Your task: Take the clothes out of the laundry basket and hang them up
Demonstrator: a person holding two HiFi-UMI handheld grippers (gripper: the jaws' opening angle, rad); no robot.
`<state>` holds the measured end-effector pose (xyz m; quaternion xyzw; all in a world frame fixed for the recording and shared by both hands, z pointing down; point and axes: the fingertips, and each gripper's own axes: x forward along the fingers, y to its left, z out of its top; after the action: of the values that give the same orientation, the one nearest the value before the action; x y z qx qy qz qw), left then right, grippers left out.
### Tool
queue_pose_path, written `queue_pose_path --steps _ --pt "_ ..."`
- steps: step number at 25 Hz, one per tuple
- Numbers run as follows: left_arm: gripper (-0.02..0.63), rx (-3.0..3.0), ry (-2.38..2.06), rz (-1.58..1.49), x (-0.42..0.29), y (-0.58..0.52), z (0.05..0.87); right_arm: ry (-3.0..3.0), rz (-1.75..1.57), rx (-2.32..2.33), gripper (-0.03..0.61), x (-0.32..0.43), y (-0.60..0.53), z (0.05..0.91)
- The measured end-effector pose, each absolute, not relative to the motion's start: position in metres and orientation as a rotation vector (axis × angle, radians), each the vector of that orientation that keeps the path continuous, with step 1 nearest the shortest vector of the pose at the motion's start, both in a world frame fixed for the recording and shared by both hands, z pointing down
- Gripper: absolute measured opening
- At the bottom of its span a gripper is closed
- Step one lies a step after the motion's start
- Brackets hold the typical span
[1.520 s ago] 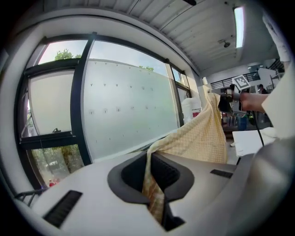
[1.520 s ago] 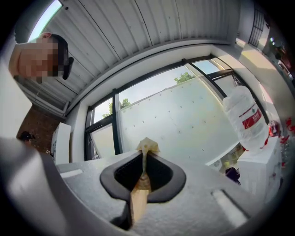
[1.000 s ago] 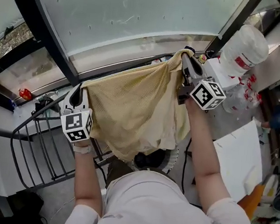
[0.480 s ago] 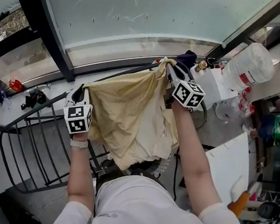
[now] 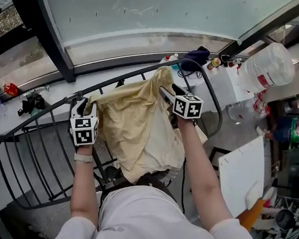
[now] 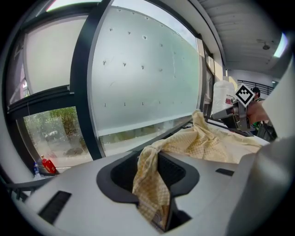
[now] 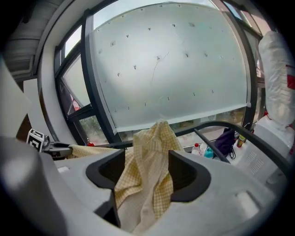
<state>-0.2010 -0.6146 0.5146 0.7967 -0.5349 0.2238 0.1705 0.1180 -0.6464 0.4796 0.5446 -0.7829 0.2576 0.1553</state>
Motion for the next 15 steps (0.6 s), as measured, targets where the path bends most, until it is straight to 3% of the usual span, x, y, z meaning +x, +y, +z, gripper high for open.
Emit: queue_pose_path --steps 4,15 --pt "0.215 2.245 -1.508 0.679 -0.203 -0.609 0.522 -2.218 0.717 1.535 0.305 0.116 -0.625 0.487" --pt "0.219 2.492 -1.353 0.656 -0.108 -0.563 0.475 -2.29 0.669 1.807 0.305 0.207 -0.527 0.424"
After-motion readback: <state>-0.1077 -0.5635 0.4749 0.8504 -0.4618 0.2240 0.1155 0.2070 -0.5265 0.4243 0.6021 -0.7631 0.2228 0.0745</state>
